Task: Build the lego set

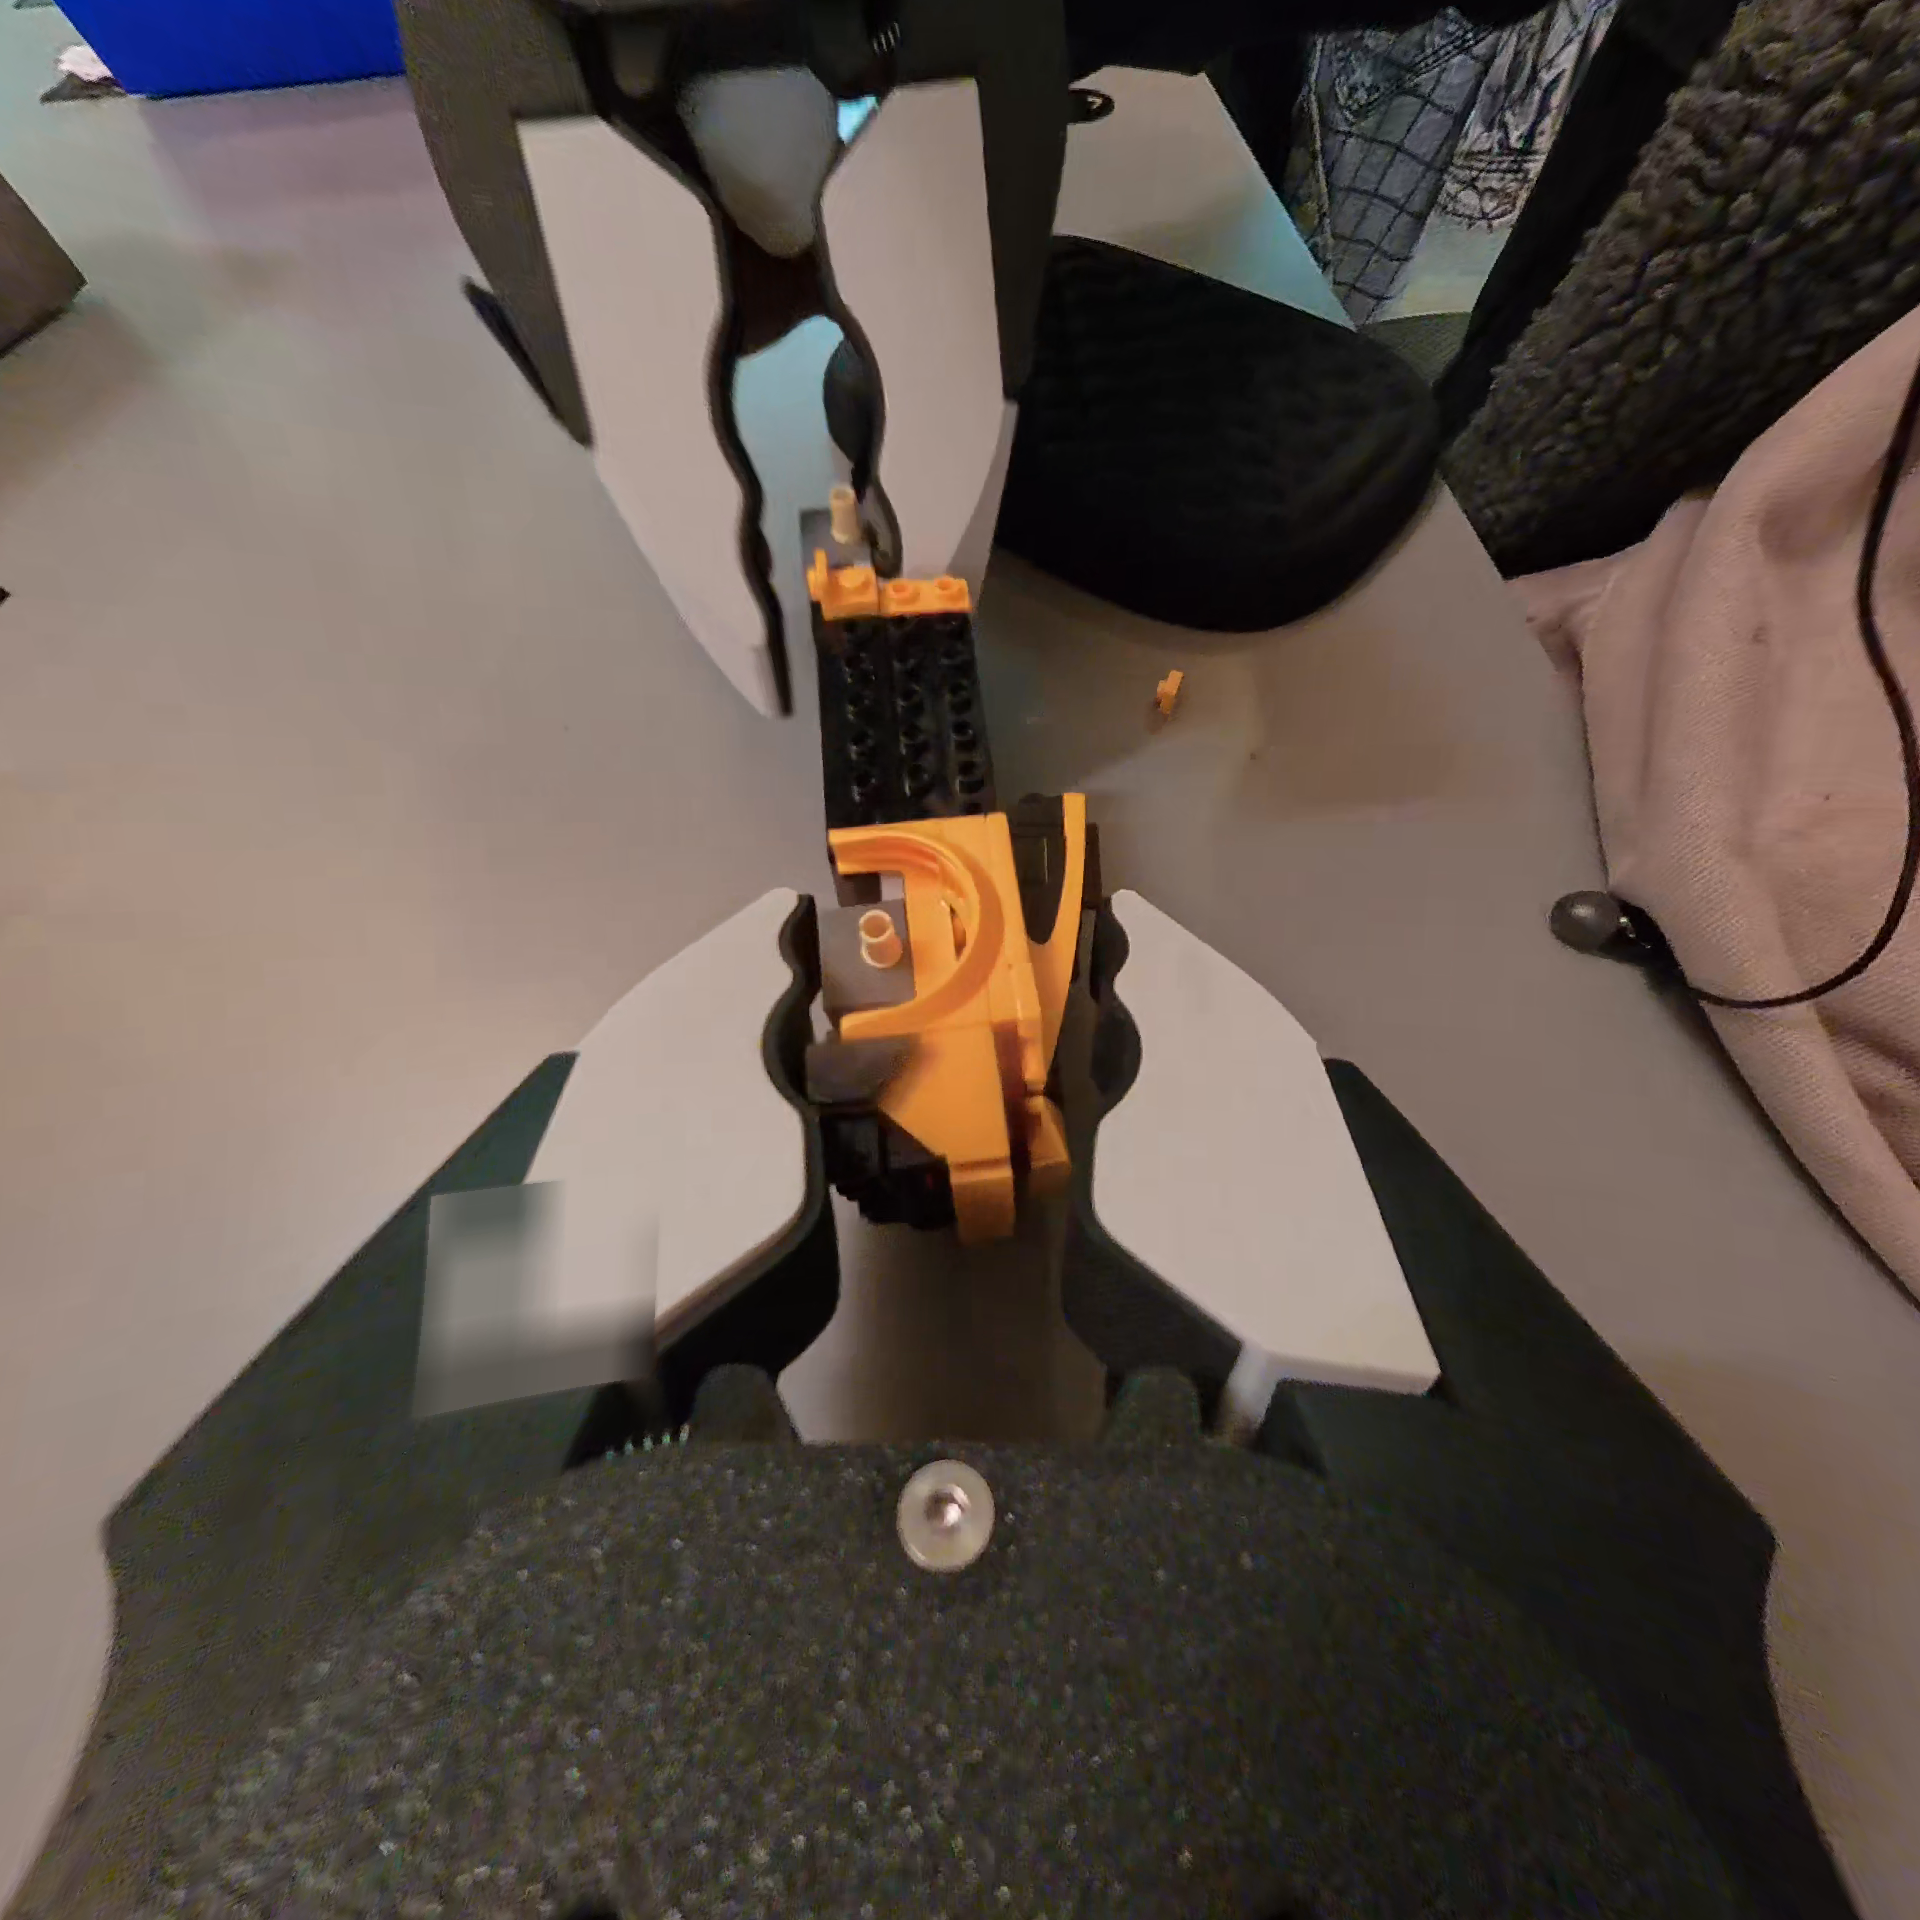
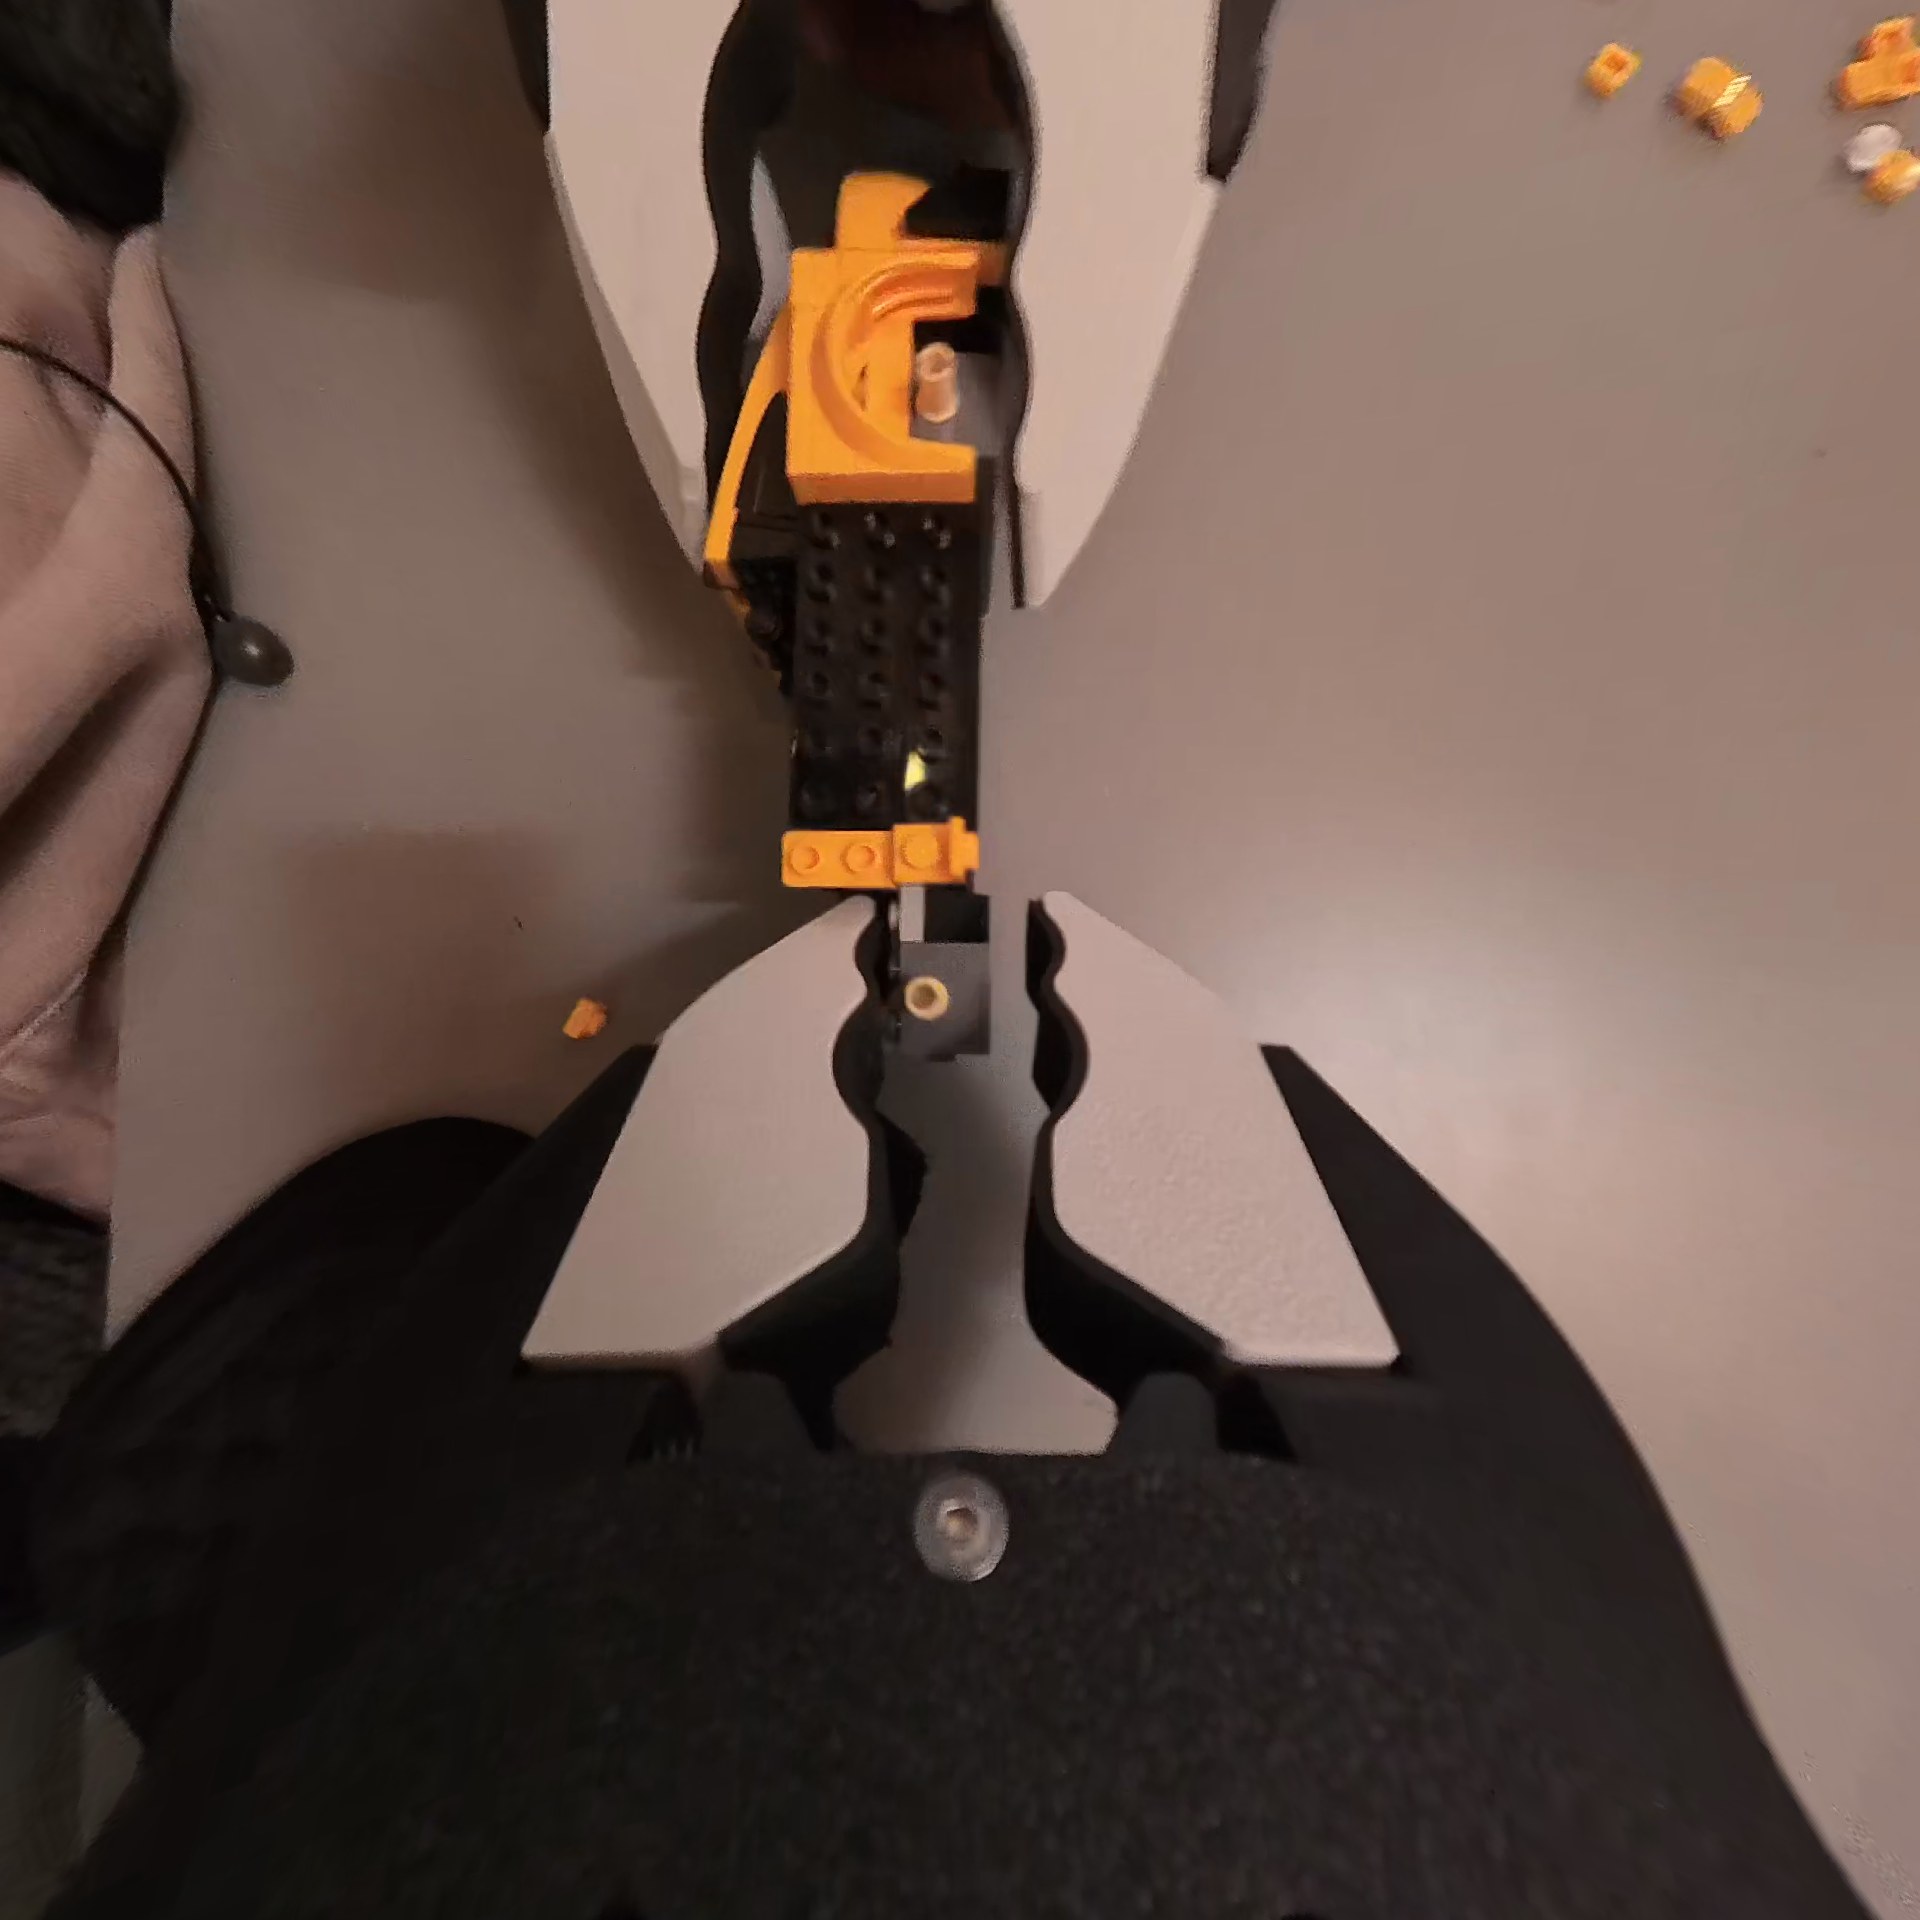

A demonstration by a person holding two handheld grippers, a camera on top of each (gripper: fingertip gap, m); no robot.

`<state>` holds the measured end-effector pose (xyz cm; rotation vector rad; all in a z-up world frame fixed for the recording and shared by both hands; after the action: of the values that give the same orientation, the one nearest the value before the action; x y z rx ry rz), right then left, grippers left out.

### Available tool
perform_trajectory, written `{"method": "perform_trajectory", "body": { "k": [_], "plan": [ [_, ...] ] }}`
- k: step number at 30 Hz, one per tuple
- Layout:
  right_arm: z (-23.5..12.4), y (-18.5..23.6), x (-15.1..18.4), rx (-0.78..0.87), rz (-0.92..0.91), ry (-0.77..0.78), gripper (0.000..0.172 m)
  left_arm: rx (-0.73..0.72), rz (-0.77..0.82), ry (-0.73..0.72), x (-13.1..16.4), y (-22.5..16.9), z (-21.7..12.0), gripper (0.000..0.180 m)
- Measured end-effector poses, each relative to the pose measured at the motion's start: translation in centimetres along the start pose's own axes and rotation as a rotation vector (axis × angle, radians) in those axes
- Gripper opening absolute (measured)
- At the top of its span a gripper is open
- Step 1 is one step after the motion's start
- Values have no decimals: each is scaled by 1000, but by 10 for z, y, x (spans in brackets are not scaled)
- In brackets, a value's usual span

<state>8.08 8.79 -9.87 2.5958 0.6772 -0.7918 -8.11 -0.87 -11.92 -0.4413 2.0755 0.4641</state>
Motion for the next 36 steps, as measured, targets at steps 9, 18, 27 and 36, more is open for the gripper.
{"method": "perform_trajectory", "body": {
  "k": [9, 18, 27, 36],
  "plan": [
    [-14, 32, 12, 121, 85, -77, 31, 63, -16, -37, -4, -13, 7, 43],
    [4, 36, 10, 154, -140, 79, 44, 136, -66, -30, -2, -12, 8, 43],
    [-25, 40, 16, 192, -74, 62, 53, 135, -89, -23, -3, -8, 10, 43],
    [6, 90, 18, 185, 115, 45, 9, 43, -122, 3, -5, 1, 13, 43]
  ]
}}
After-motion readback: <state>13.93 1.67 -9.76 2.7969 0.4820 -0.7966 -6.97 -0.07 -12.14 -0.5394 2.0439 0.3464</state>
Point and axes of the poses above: each gripper's, where its closed fingertips meet, z out along the fingers, x out of its underside, y = z × x across the jaws, the point moved 9 cm from there along -z, back along the fingers, and after that the axes turned 13 degrees about -x, right-handed, at the moved point
